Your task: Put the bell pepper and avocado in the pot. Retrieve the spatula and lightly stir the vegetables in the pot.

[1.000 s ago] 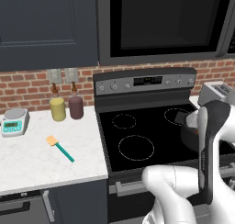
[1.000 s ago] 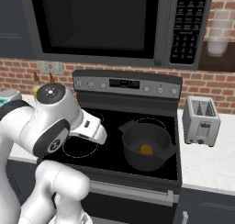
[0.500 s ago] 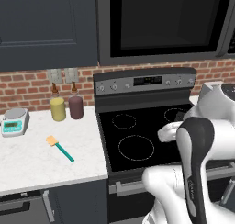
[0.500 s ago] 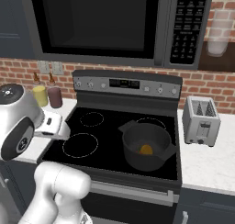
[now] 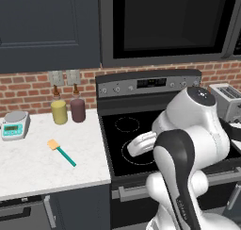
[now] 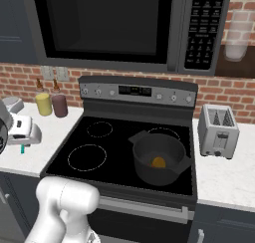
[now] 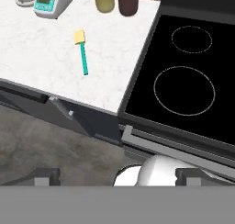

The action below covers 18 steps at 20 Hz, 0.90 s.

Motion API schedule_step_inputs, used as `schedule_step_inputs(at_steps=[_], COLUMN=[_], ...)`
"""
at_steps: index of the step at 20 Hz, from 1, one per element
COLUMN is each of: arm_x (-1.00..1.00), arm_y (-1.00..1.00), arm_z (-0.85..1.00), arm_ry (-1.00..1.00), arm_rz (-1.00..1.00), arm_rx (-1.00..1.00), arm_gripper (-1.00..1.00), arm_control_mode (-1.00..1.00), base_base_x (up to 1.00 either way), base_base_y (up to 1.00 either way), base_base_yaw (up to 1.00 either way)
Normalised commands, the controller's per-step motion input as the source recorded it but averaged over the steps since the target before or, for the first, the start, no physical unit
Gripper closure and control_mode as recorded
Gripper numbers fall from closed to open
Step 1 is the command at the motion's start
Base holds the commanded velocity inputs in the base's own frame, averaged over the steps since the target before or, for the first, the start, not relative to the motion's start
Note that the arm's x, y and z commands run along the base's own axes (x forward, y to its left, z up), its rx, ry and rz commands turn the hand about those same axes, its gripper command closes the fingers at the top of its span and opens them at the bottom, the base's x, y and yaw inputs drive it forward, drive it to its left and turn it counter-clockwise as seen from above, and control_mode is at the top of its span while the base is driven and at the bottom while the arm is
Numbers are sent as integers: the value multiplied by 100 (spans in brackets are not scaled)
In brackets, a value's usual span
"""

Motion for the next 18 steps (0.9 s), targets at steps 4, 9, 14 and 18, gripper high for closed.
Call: schedule_step_inputs(at_steps=[4,9,14,18], arm_x=[8,21,35,24], arm_y=[68,59,50,28], arm_z=[-16,-26,-31,-27], arm_ry=[4,8,13,11], arm_rz=[12,5,1,0], arm_rx=[1,2,0,0], arm_gripper=[-100,-100,-100,-100], arm_control_mode=[-100,-100,-100,-100], base_base_x=[0,0,0,0], base_base_y=[0,0,0,0], base_base_yaw=[0,0,0,0])
